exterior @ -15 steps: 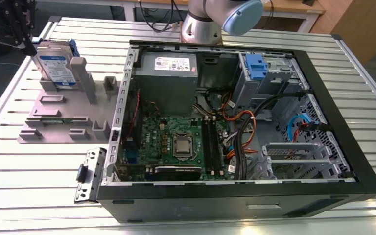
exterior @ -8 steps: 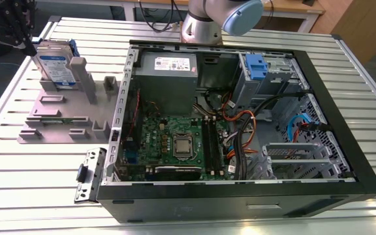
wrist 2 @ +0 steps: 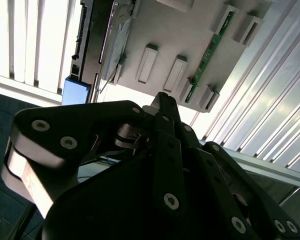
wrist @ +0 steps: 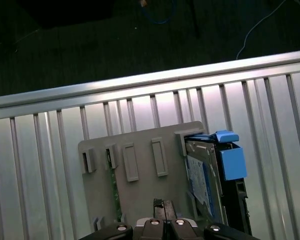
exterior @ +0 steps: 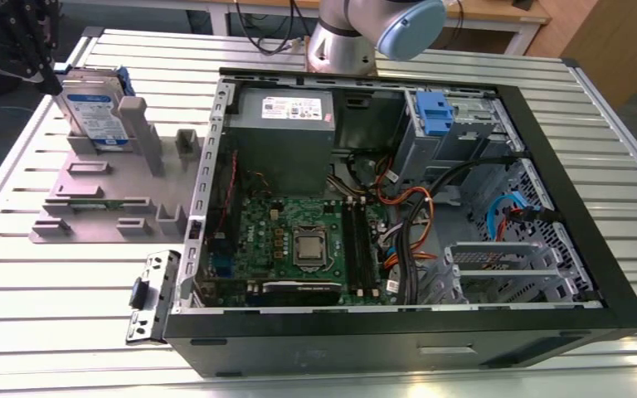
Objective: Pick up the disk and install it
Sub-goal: 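Pick up the disk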
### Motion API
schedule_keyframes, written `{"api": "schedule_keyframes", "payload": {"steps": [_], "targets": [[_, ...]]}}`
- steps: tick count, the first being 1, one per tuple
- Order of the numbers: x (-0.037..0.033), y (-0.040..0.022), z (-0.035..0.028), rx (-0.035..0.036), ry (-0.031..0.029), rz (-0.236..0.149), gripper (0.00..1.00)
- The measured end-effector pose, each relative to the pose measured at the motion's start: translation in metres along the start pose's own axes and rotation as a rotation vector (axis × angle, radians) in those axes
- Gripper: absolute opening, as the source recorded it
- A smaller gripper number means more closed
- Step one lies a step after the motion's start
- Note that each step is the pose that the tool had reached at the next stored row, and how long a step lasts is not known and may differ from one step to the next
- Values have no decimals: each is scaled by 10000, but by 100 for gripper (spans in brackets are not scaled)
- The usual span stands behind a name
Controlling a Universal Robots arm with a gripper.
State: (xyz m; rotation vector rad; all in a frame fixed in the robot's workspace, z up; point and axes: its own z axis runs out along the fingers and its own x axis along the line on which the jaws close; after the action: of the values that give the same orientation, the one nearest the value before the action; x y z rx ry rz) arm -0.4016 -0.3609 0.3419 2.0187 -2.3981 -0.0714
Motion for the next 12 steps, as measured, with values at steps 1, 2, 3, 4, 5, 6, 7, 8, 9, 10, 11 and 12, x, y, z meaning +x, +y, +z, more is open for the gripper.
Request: {"api": "schedule_keyframes", "payload": {"steps": [1,2,3,4,5,6,7,8,9,10,11,12], "targets": [[0,0,0,0,1,-21,10],[0,0,0,-1,2,-40,10],[0,0,0,-2,3,-59,10],[0,0,0,-2,3,-78,10],[0,0,0,-3,4,-96,10],[0,0,0,-3,4,-115,10],[0,1,0,-3,5,-132,10],[0,0,0,-4,6,-150,10],[0,0,0,-4,7,-170,10],[0,0,0,-4,7,-189,10],[0,0,0,-5,8,-208,10],[0,0,0,-6,9,-227,10]]}}
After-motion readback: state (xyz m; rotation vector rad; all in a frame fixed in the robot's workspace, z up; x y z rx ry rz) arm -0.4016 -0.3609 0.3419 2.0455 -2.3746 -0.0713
